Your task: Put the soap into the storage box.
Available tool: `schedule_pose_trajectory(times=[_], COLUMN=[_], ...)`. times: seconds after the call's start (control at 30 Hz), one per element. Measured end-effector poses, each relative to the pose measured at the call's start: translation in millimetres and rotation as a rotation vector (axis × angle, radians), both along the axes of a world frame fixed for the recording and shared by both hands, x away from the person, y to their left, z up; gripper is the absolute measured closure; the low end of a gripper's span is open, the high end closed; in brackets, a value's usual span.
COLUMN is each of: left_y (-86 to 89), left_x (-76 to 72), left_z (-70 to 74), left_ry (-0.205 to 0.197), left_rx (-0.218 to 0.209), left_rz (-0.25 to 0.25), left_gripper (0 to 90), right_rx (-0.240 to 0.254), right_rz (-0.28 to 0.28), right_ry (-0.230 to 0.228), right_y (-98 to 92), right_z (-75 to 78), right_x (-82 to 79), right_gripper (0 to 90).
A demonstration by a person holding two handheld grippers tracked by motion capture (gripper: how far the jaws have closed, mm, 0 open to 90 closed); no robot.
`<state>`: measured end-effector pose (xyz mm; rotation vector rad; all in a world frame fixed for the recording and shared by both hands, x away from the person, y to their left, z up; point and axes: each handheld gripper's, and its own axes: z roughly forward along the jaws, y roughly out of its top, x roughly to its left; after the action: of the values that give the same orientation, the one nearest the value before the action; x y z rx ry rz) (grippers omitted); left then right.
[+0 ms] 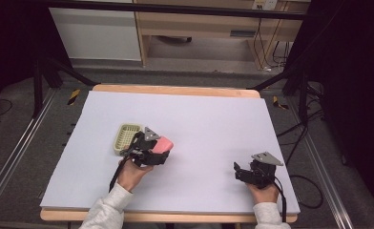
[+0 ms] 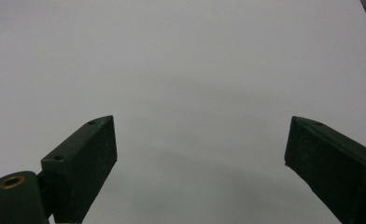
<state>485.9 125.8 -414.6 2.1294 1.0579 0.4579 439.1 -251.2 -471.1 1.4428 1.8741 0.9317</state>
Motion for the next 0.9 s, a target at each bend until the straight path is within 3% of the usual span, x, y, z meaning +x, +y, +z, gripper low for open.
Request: schedule_pose_trajectory(times=[0.13,0.43,0.9], left_y=[14.1,43.4,71.9], left_x=[-1.1,4.2,16.6], left_z=[3.7,7.7,8.9], left_ry=[-0.005,-0.006,-0.02], left_rx=[0.011,-0.029,-0.055], left_rz=[0.013,0.089,0.182], left_gripper=[37.2,37.2,37.2], right_rx=[-0.001,-0.002,0.0], right_rz=[0.0,0.0,0.007], right_ry=[0.0,0.003,0.007], right_y=[0.2,0.4,1.2], right_z=[-0.2,-0.3,-0.8], right_x=[0.1,0.4,0.6], right_gripper=[9.6,9.5,9.5])
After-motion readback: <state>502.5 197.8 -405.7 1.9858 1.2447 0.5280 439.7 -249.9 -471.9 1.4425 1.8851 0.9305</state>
